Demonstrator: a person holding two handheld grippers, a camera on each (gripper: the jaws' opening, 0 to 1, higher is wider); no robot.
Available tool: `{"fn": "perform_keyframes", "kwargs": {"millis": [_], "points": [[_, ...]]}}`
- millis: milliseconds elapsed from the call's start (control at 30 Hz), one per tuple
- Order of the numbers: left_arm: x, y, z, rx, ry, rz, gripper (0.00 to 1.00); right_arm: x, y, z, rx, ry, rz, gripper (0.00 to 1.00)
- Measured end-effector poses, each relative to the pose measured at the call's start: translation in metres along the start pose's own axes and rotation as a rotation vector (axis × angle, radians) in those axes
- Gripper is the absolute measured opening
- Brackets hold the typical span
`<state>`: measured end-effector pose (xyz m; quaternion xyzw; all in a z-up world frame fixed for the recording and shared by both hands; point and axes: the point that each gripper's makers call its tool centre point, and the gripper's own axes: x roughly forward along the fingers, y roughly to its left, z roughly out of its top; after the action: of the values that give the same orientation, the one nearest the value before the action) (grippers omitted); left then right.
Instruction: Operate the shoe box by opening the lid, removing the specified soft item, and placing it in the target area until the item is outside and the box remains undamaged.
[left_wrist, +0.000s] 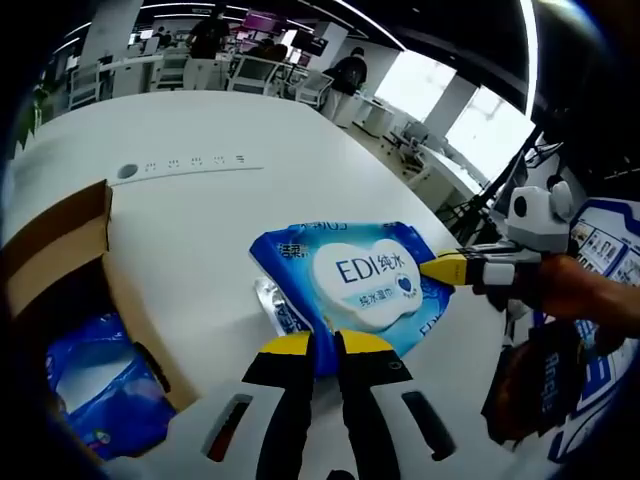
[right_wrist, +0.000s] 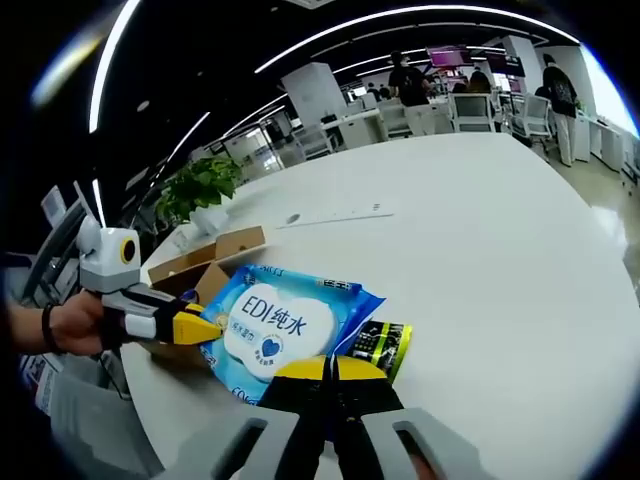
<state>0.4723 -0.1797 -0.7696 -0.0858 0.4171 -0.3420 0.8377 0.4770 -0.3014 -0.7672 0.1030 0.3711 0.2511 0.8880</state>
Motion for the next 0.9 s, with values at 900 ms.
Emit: {"fn": "perform_keyframes", "kwargs": {"millis": [900], "points": [[0.03, 0.008, -0.029, 0.074, 0.151, 0.107, 0.08, 0.026, -0.021, -0.031, 0.025, 0.067, -0.004, 0.0]]}}
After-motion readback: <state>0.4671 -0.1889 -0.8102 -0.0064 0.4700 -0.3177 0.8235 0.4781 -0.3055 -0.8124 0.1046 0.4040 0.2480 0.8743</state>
